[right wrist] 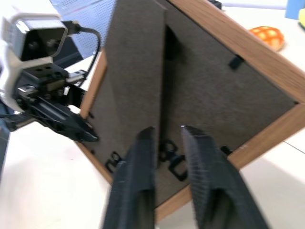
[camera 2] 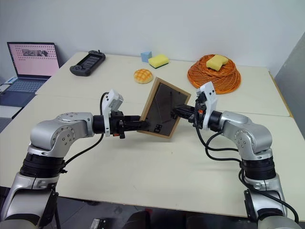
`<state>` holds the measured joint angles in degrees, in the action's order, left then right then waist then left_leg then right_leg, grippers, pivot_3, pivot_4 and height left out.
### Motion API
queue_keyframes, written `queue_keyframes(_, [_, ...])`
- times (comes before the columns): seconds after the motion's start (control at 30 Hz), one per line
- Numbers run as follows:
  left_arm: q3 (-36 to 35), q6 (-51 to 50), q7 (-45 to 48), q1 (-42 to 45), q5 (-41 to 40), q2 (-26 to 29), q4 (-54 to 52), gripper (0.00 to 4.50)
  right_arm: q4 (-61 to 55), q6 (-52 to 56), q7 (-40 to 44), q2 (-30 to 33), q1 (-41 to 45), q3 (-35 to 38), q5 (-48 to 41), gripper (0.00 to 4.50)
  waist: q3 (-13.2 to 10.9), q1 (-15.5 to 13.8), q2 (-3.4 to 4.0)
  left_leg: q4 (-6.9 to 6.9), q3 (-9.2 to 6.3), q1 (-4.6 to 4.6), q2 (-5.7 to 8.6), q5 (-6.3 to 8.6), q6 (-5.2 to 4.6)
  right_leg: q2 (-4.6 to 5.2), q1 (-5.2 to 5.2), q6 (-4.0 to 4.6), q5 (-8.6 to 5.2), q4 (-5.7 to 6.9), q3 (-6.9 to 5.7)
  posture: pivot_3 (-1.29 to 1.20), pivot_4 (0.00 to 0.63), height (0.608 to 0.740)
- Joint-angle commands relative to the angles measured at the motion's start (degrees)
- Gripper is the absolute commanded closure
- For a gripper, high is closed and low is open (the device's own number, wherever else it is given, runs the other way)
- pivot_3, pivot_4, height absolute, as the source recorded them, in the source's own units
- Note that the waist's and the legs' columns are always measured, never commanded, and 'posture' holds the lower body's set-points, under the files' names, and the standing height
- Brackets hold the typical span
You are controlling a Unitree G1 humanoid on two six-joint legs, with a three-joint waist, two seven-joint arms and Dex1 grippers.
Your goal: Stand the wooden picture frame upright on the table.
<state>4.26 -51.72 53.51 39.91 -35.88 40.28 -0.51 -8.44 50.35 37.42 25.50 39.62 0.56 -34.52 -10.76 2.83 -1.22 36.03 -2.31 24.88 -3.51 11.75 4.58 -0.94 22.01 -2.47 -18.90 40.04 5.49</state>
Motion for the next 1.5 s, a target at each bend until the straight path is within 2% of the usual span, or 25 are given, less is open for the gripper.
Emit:
queue_keyframes(0.03, [-1.95, 1.63, 0.99, 0.52, -0.12, -0.06, -2.37, 3.19, 0.58, -2.13, 0.04, 0.14, 2.06, 0.63, 0.98, 2.62, 0.0, 0.02, 0.0, 0.0, 0.0, 0.0, 0.0, 0.0, 0.0, 0.0, 0.0, 0.0, 0.0, 0.0, 0.0, 0.0, 0.15, 0.74])
queue_keyframes(0.43, [-1.28, 3.1, 1.39, 0.03, 1.24, -1.53, -1.55, 3.19, 1.13, -1.39, -1.03, -4.19, 6.64, -0.63, 1.01, 2.62, 0.0, 0.03, 0.0, 0.0, 0.0, 0.0, -0.01, 0.0, 0.0, -0.01, 0.04, 0.01, 0.0, 0.06, -0.01, 0.0, 0.15, 0.74])
queue_keyframes(0.67, [-1.67, 3.1, 1.89, 0.33, 2.04, -1.62, -0.65, 3.19, -0.82, -0.38, -2.52, -7.18, 6.35, -1.19, 0.6, 2.62, 0.0, 0.04, 0.01, 0.0, 0.0, 0.0, -0.01, 0.0, 0.0, -0.01, 0.05, 0.01, 0.0, 0.1, -0.01, 0.0, 0.15, 0.74])
queue_keyframes(1.1, [-2.16, 4.18, 2.4, 2.81, 3.94, -2.65, 4.96, 3.19, -8.66, 4.74, -4.49, -4.3, 0.03, 1.51, -2.24, 2.62, 0.0, 0.02, 0.01, 0.01, 0.0, 0.0, -0.01, 0.0, 0.0, 0.0, 0.06, 0.01, 0.0, 0.14, -0.01, 0.0, 0.15, 0.74])
queue_keyframes(1.5, [-2.69, 2.26, 2.34, 4.43, 3.26, -3.47, 3.97, 3.19, -7.71, 3.59, -4.86, -3.22, -0.67, 0.92, -1.03, 2.62, 0.0, 0.04, 0.01, 0.01, 0.0, 0.0, -0.01, 0.0, 0.0, -0.01, 0.07, 0.01, 0.0, 0.16, -0.01, 0.0, 0.15, 0.74])
